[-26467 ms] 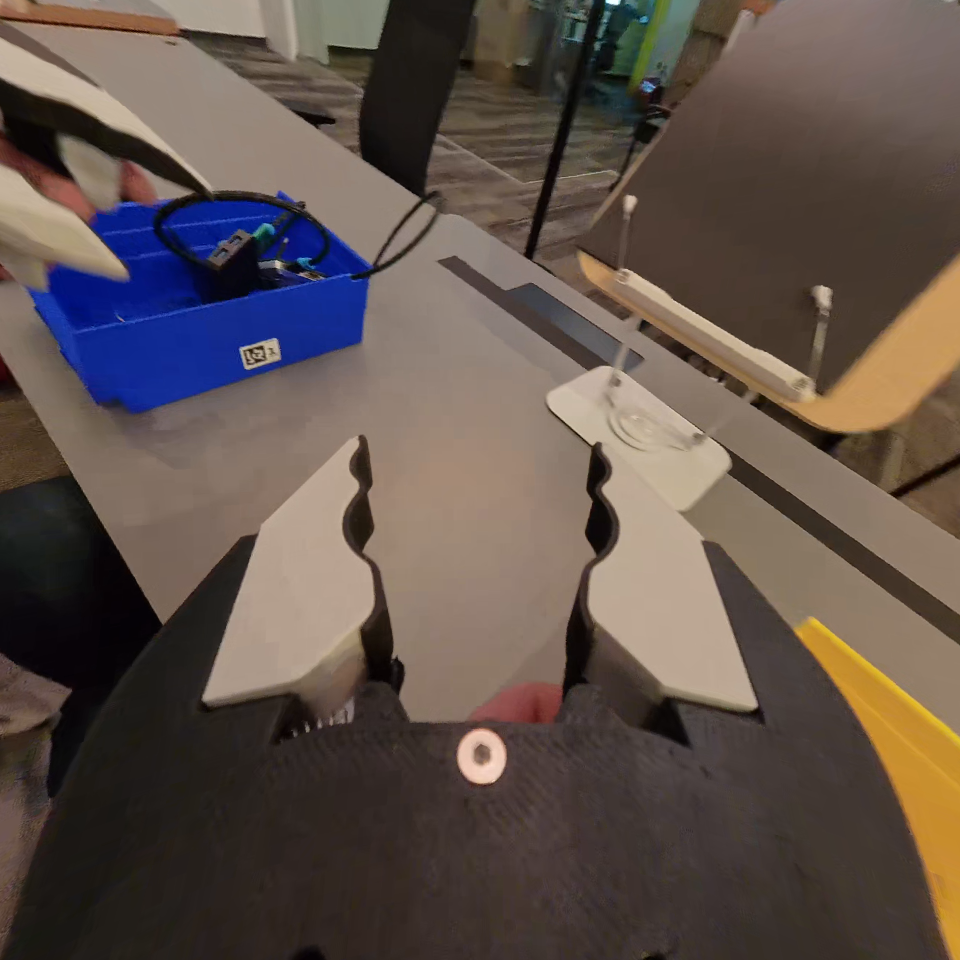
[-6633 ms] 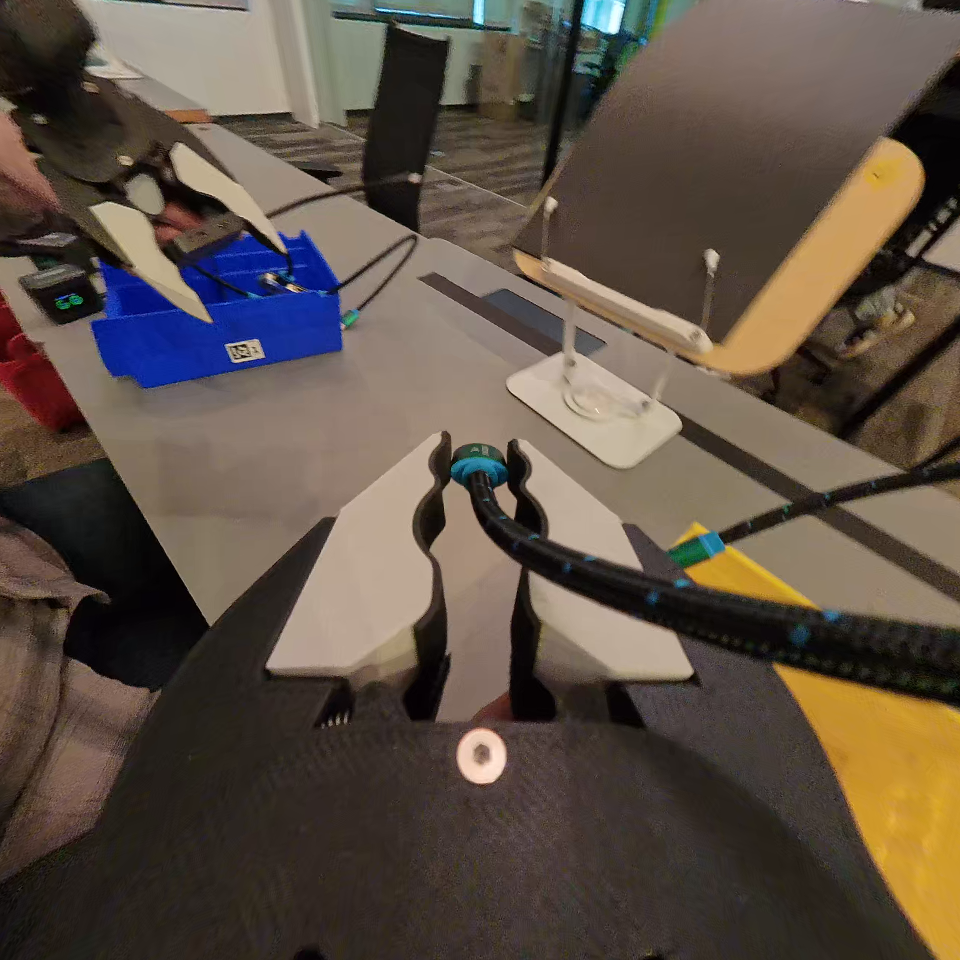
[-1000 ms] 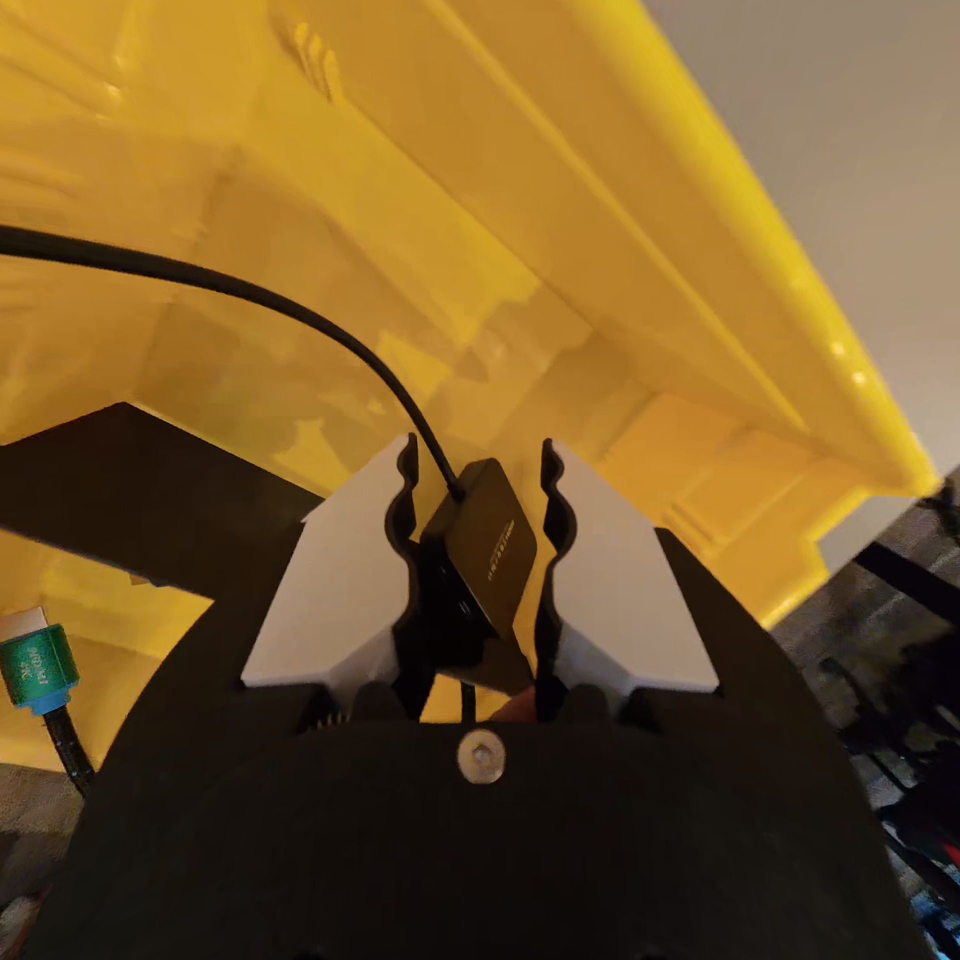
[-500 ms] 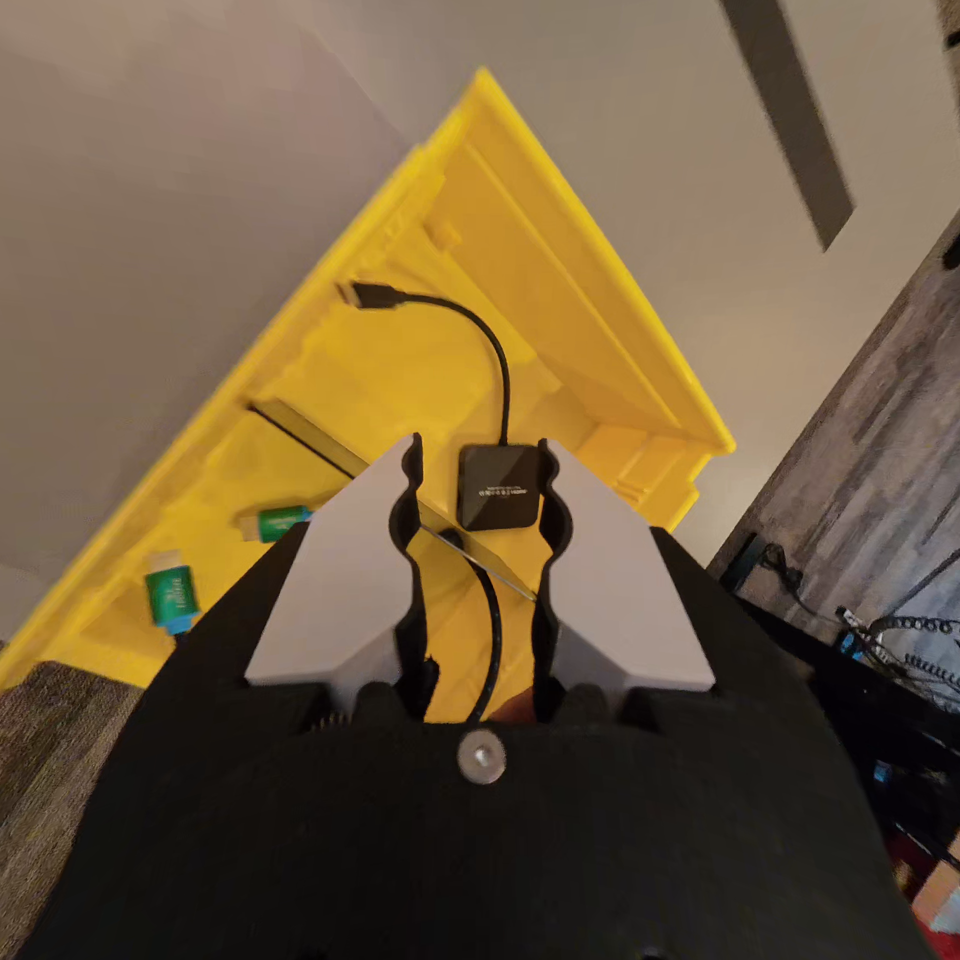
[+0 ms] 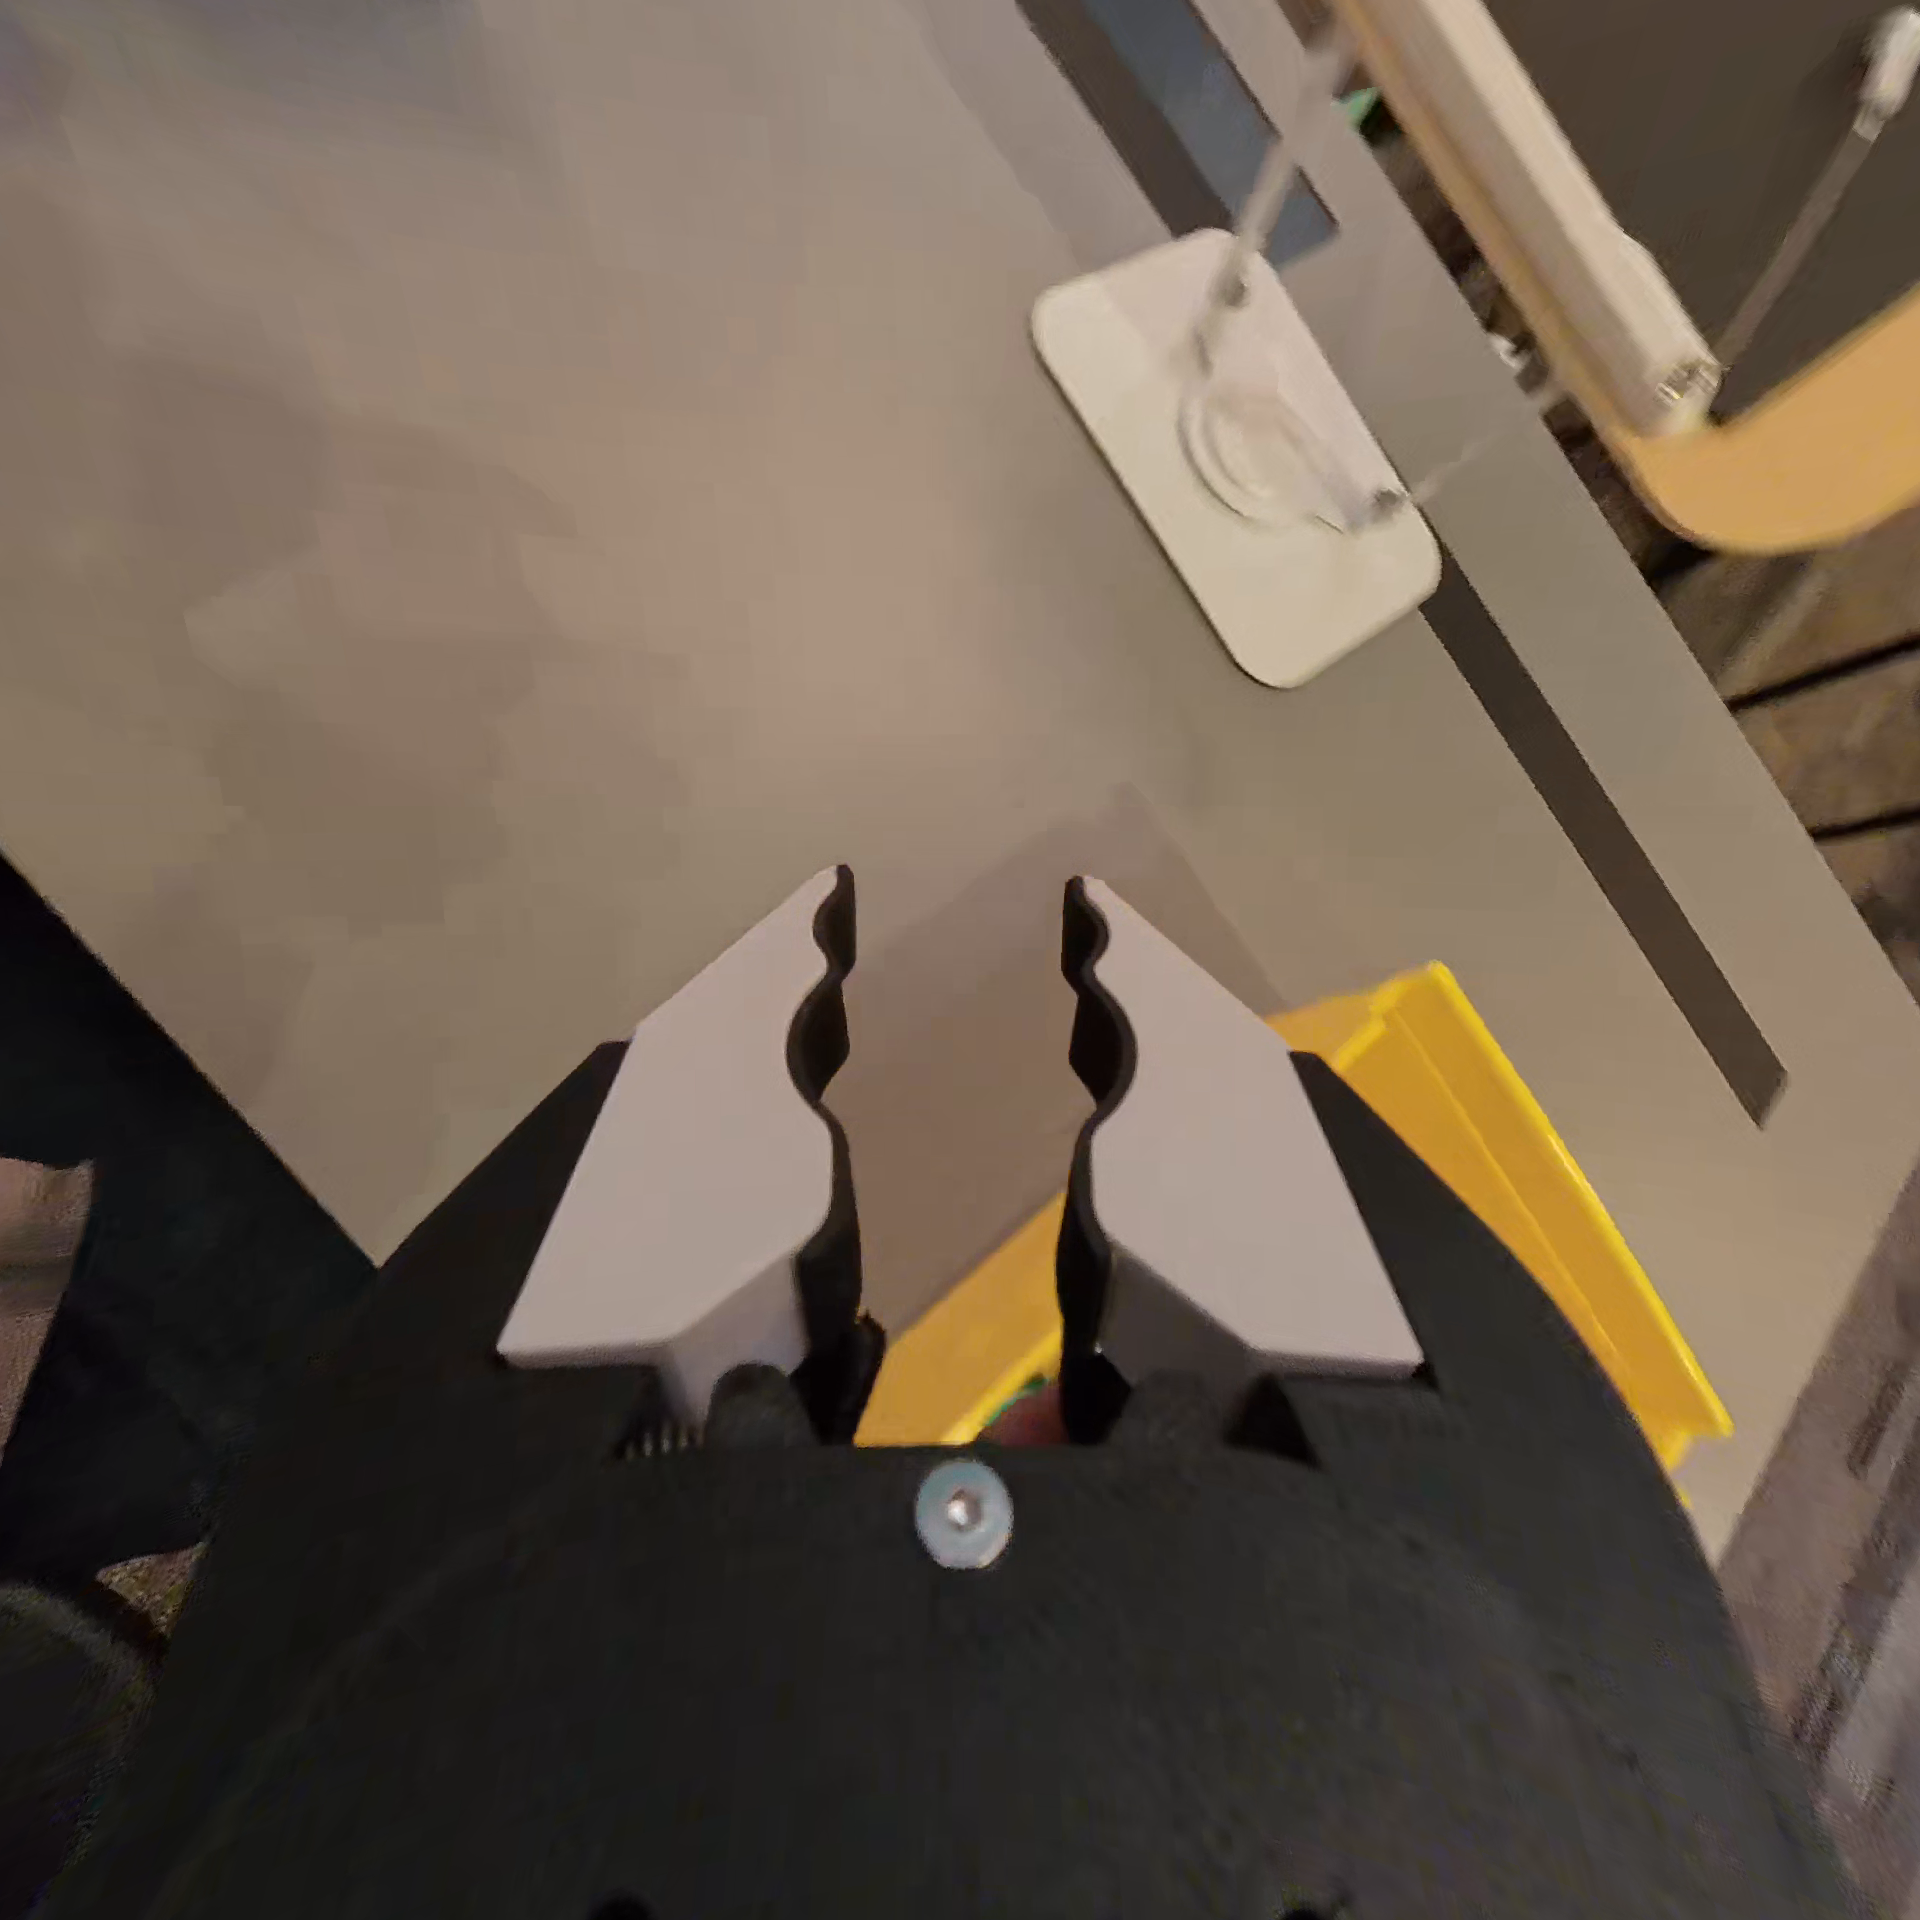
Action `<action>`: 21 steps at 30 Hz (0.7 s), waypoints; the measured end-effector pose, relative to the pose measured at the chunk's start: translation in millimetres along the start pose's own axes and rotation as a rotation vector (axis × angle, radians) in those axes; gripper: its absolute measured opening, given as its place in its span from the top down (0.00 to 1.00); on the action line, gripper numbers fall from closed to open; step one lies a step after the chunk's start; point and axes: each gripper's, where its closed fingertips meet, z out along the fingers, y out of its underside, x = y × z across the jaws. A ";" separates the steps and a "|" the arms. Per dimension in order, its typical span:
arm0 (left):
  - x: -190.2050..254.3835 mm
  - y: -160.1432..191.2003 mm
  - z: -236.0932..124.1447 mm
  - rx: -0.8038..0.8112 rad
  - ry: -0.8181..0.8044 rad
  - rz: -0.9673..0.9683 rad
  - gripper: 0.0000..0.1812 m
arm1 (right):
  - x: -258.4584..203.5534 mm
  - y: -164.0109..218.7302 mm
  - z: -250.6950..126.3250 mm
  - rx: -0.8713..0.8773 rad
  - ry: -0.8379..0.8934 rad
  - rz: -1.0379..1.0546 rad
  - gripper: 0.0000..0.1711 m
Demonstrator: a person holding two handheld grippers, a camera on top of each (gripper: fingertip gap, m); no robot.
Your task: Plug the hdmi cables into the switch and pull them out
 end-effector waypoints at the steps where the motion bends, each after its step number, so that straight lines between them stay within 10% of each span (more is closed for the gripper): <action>1: -14.4 15.9 -0.7 -0.039 -0.031 -0.006 0.61 | -9.5 -4.9 4.3 0.010 -0.014 -0.015 0.79; 9: -51.7 131.9 3.9 -0.304 0.061 -0.181 0.60 | -75.4 -49.1 32.4 0.142 -0.164 -0.014 0.82; 21: 12.9 73.4 5.2 -0.082 0.406 -0.041 0.68 | -135.7 -55.0 72.0 0.183 -0.309 -0.012 0.82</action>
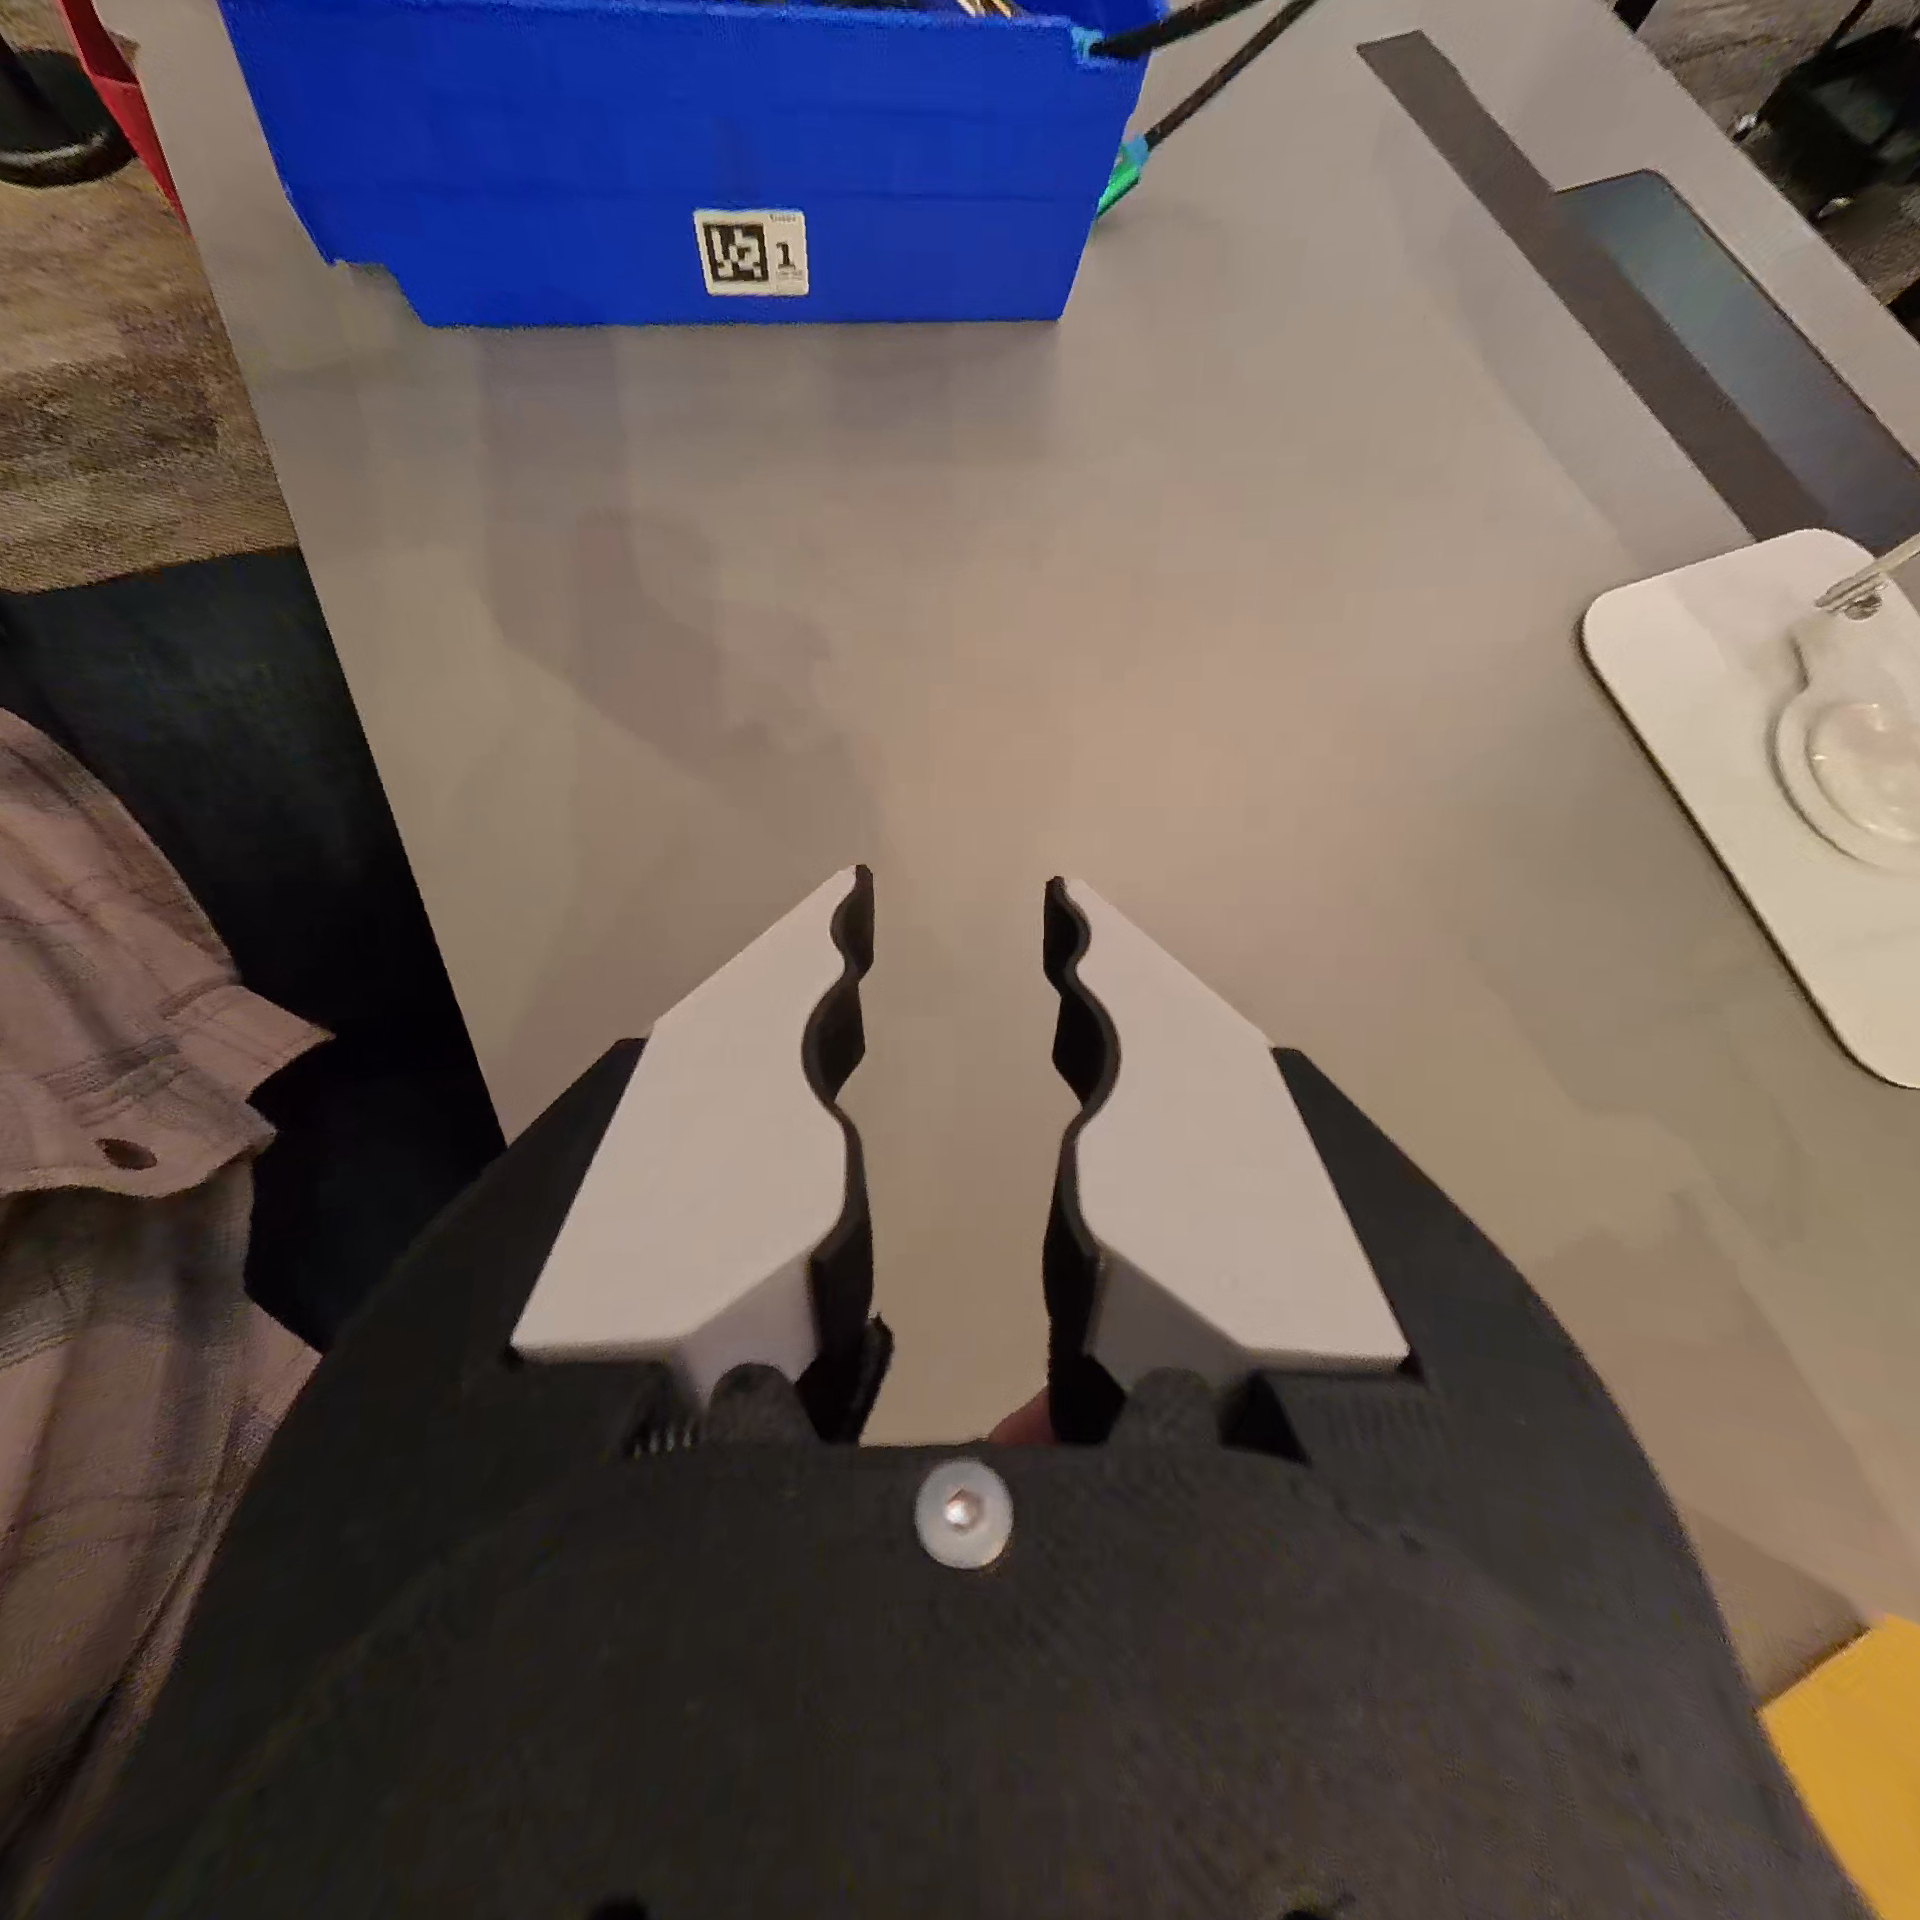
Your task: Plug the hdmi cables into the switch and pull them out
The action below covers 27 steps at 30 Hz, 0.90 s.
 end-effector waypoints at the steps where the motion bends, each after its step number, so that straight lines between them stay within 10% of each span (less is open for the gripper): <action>1: 10.1 -3.9 0.0 0.002 0.060 0.014 0.69 | -0.3 2.5 1.7 -0.003 0.000 -0.001 0.82; 10: -51.2 -12.3 -14.4 0.135 0.032 -0.130 0.74 | 0.5 24.1 19.1 -0.025 0.012 -0.013 0.83; 27: -21.3 15.3 114.6 -0.193 0.031 0.344 0.73 | -7.6 36.8 37.0 -0.042 0.003 -0.065 0.84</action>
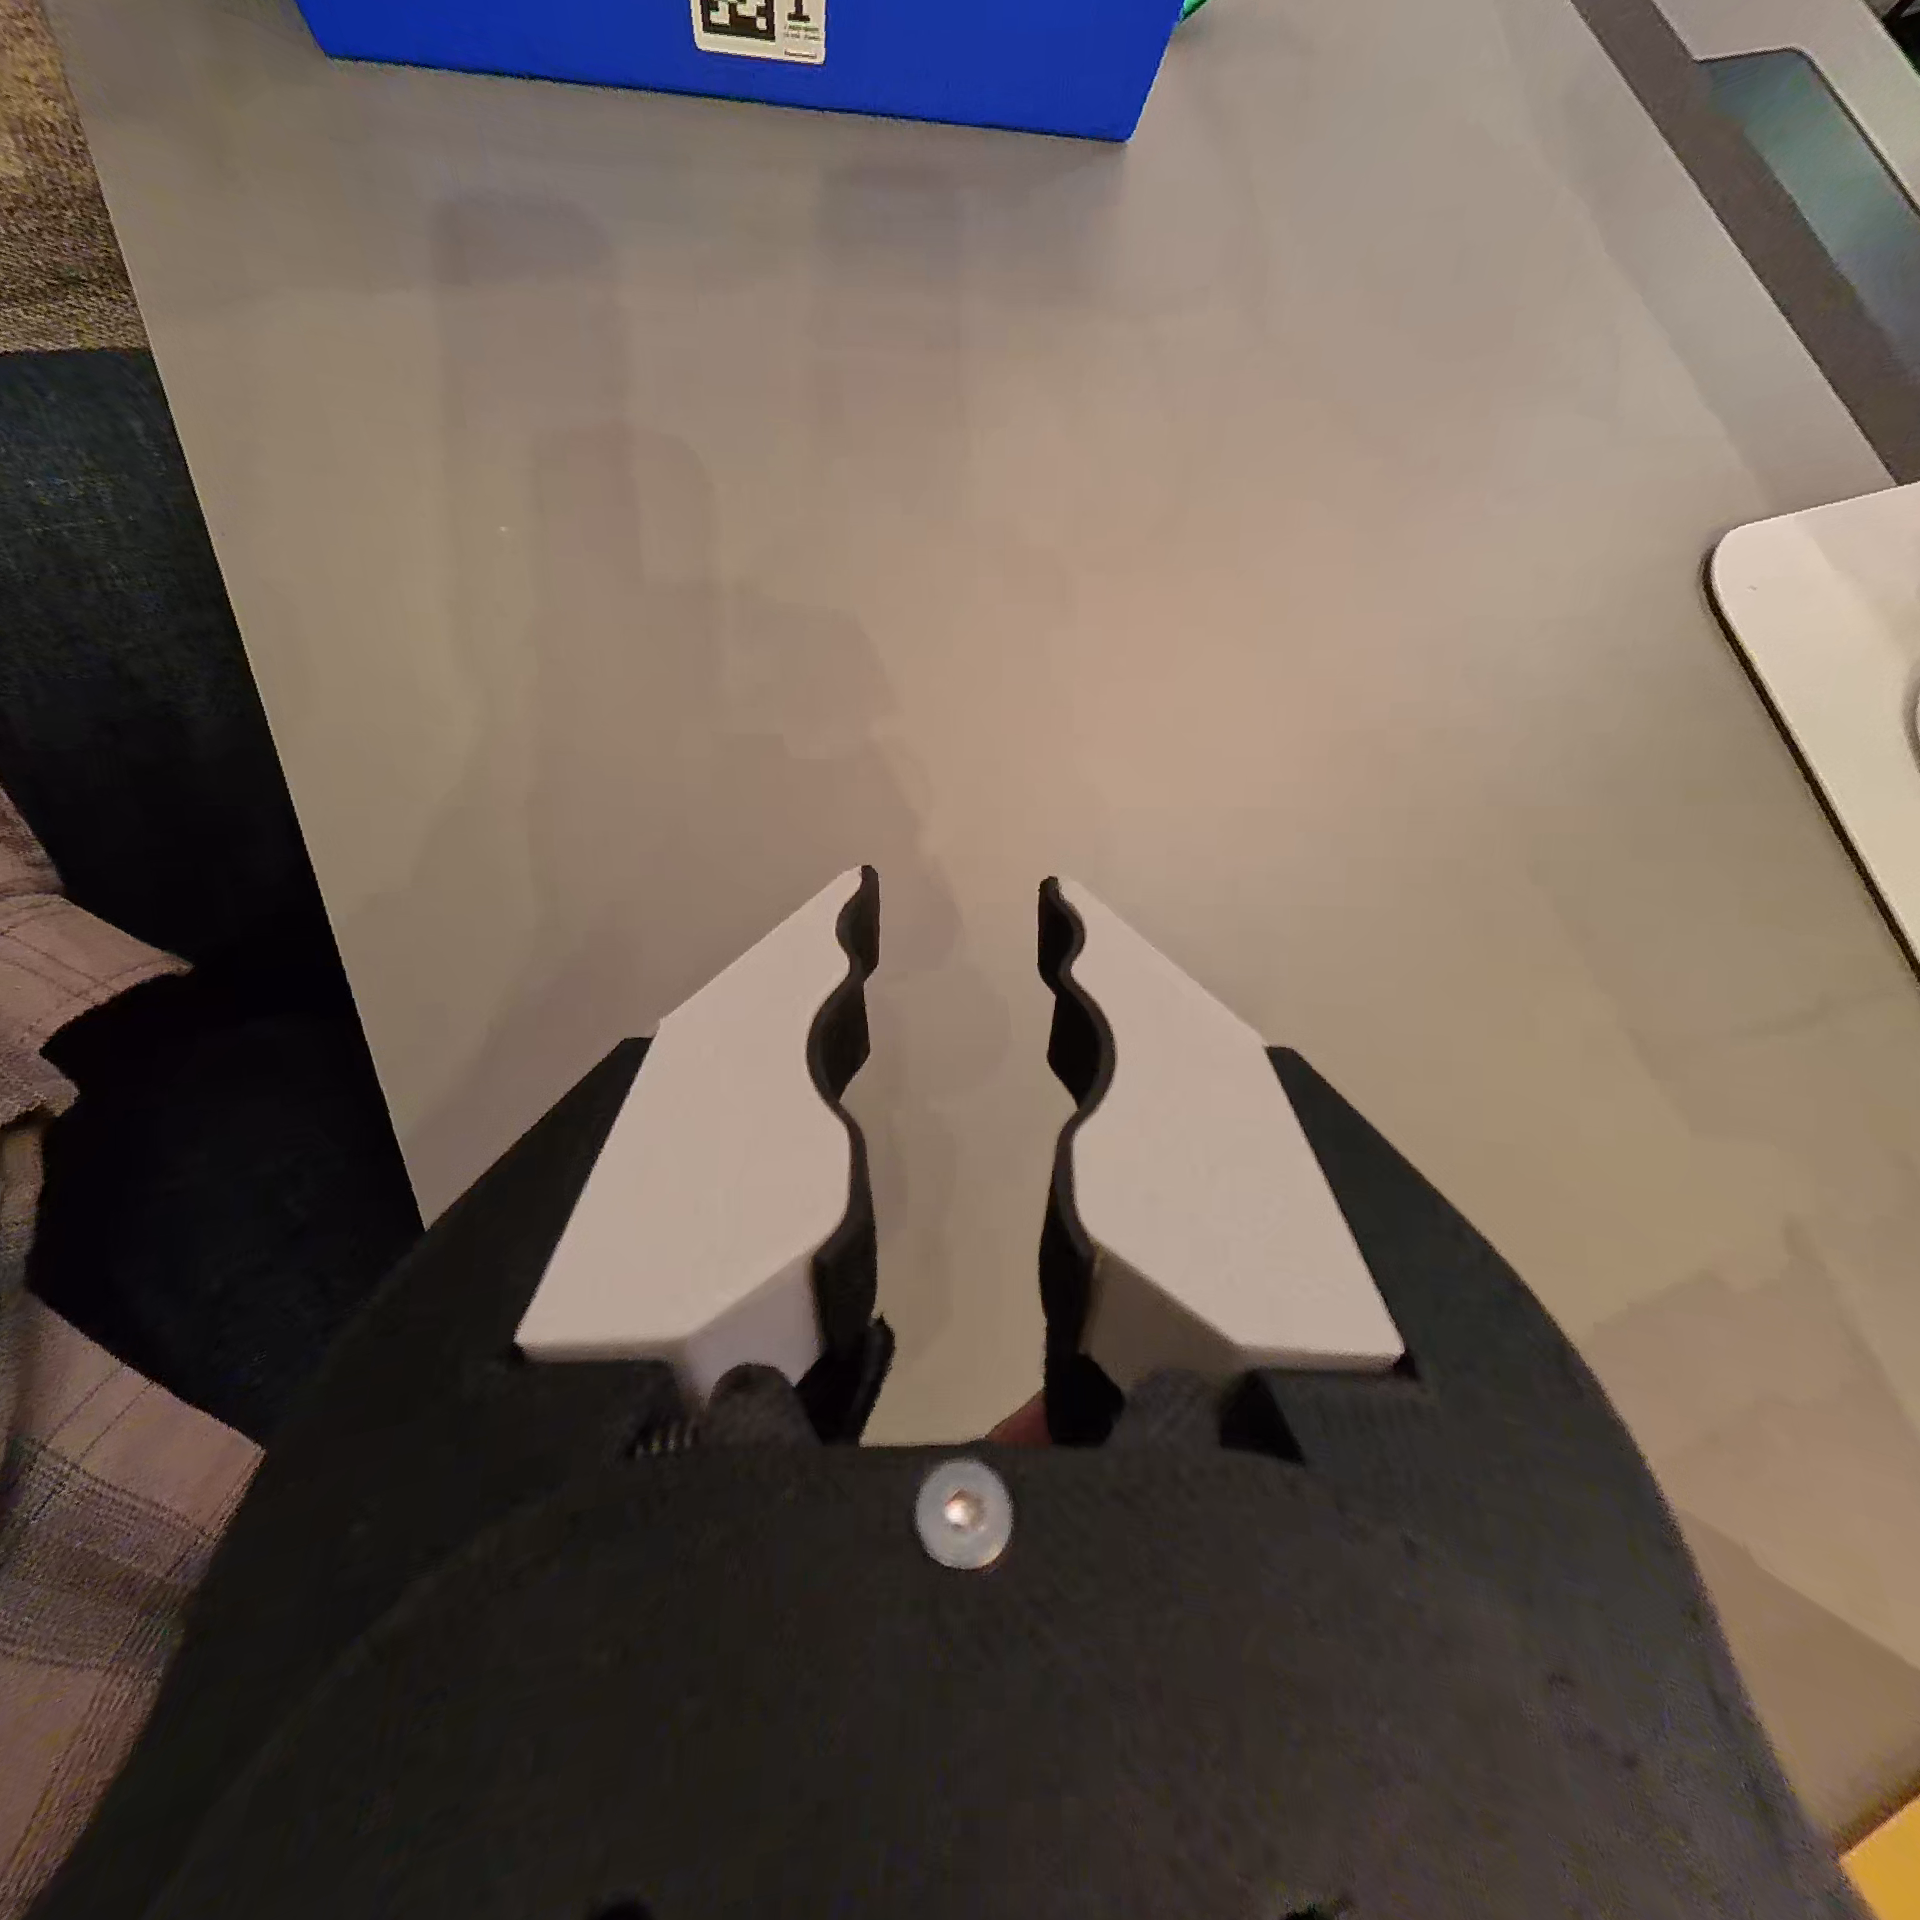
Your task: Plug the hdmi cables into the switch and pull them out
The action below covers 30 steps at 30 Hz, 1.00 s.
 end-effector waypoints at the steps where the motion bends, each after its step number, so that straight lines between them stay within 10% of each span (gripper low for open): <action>1: 1.9 0.5 2.9 -0.006 0.000 0.005 0.75 | -0.1 0.3 0.4 0.000 0.000 -0.001 0.84; 30: -39.4 3.3 -70.3 0.011 -0.162 -0.046 0.88 | 2.7 0.2 -0.5 0.017 0.012 -0.008 0.85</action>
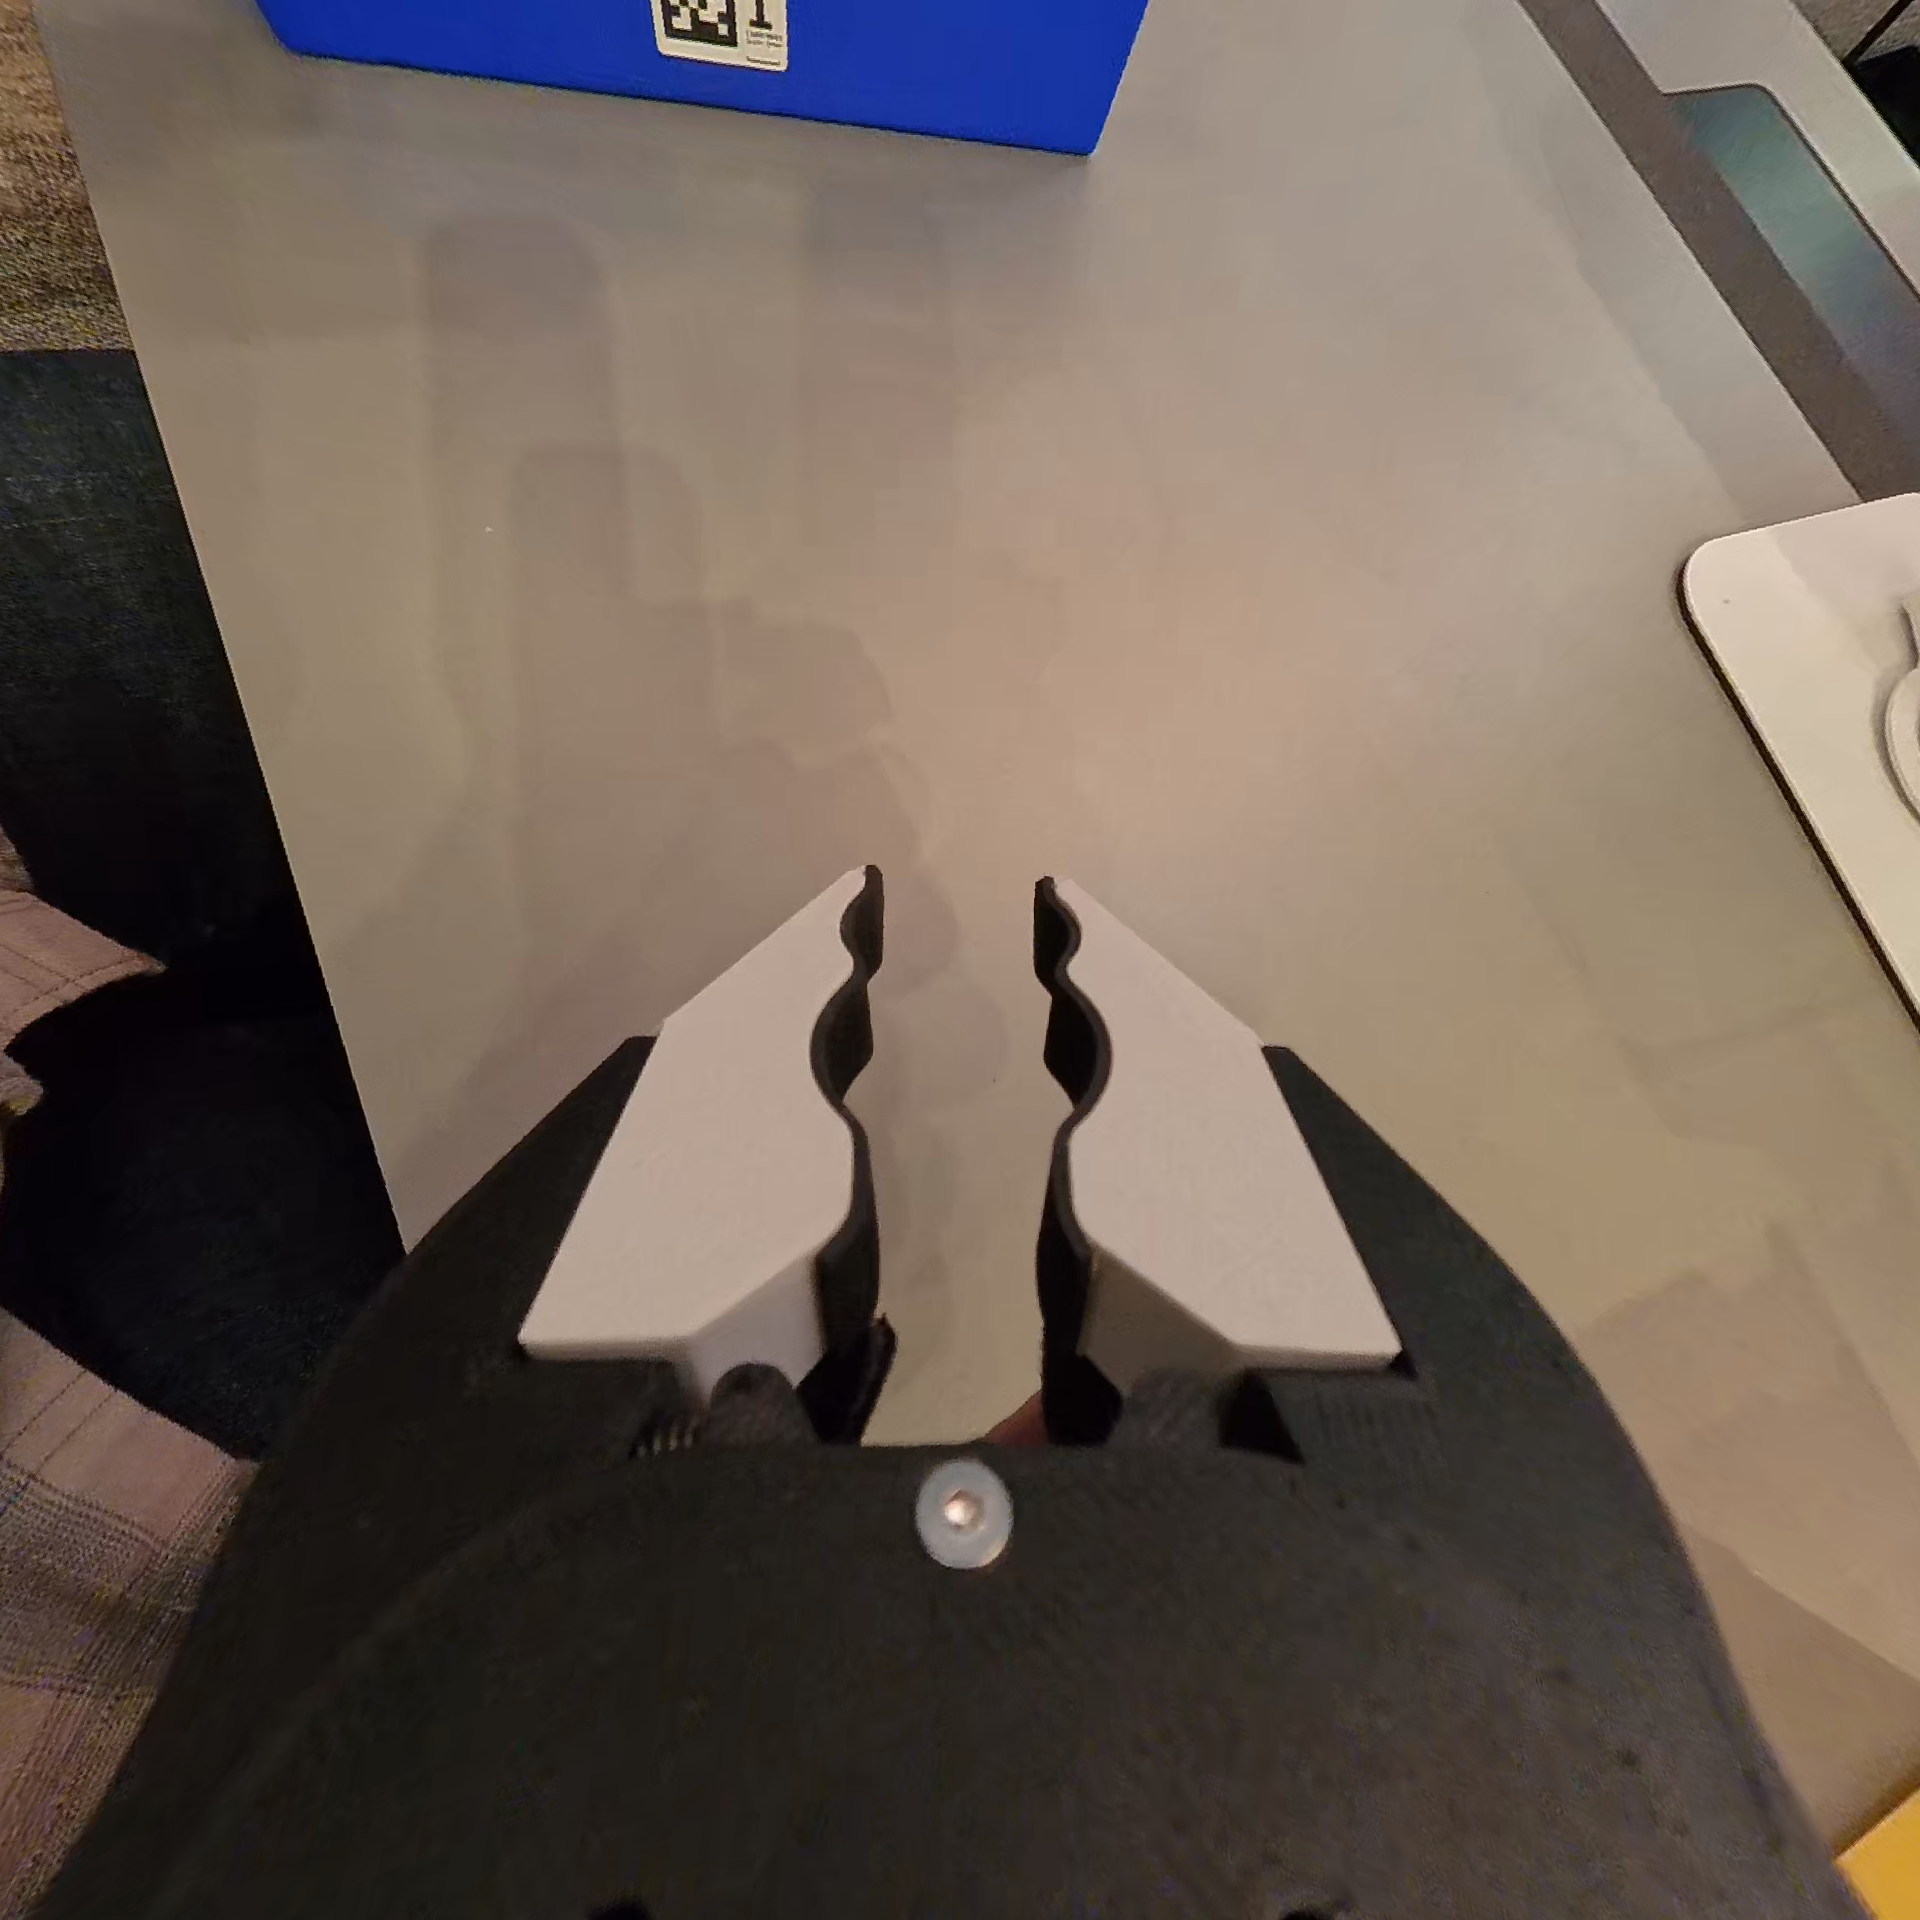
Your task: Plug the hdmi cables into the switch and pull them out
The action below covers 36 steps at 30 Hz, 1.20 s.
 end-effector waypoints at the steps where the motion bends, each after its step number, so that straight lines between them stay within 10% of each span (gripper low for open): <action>1: -4.7 -0.3 -5.6 0.006 -0.018 -0.008 0.88 | -0.2 0.0 0.1 0.000 -0.001 -0.001 0.85; 36: -111.2 -135.2 -162.6 0.456 -0.390 -0.221 0.89 | 0.6 -20.4 -15.5 0.082 0.037 -0.033 0.85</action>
